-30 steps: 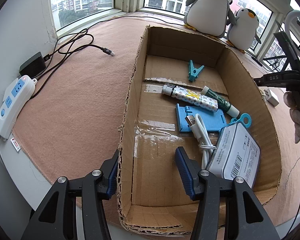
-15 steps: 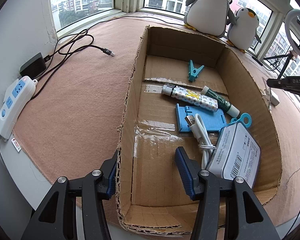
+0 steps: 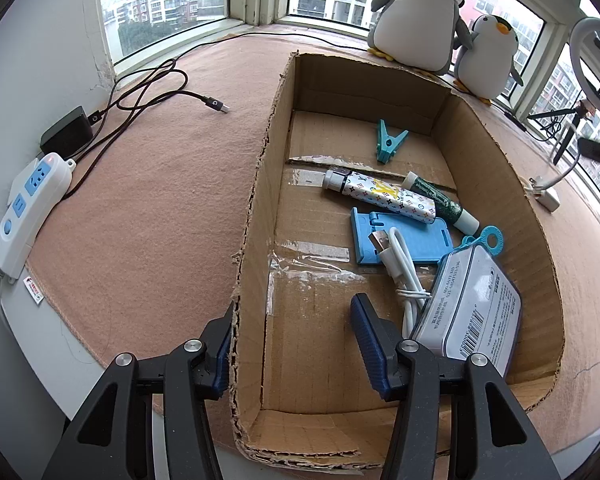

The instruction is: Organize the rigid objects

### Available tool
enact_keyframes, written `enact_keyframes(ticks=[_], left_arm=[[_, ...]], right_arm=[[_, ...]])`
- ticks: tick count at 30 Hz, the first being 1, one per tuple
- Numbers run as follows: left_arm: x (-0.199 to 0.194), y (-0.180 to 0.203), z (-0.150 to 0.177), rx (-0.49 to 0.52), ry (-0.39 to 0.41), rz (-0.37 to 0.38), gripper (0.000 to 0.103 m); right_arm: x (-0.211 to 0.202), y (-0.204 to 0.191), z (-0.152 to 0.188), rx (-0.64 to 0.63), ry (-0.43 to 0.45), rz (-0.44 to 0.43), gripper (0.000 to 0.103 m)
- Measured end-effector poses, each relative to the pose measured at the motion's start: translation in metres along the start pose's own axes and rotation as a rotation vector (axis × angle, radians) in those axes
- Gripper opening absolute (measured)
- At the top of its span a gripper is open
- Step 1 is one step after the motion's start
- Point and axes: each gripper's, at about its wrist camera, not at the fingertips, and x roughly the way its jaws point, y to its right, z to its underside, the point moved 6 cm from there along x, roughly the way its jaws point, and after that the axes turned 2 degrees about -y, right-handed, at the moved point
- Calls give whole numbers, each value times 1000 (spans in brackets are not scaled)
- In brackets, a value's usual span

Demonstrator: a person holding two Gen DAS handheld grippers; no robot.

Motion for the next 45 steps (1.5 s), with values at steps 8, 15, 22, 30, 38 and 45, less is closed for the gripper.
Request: enact_keyframes(ticks=[8,15,22,30,38,45], left_arm=[[0,0,0,-1,0,1,55],[0,1,0,-1,0,3,55],[0,3,2,1,2,5,55],[0,4,2,2,2,4,55],[0,5,2,-1,3,13,55],[0,6,2,3,1,12,55]], right_arm=[[-8,-56,-8,-76,26,-84,2],[-2,-98,-9,-135,22,-135,2],[7,-94,-6,-133,-2,-116,1],[32,-53,9,-65,-104,-72,2],[68,-19,25,17,-211,-37,23],[92,-9,29,31,-266,26,23]])
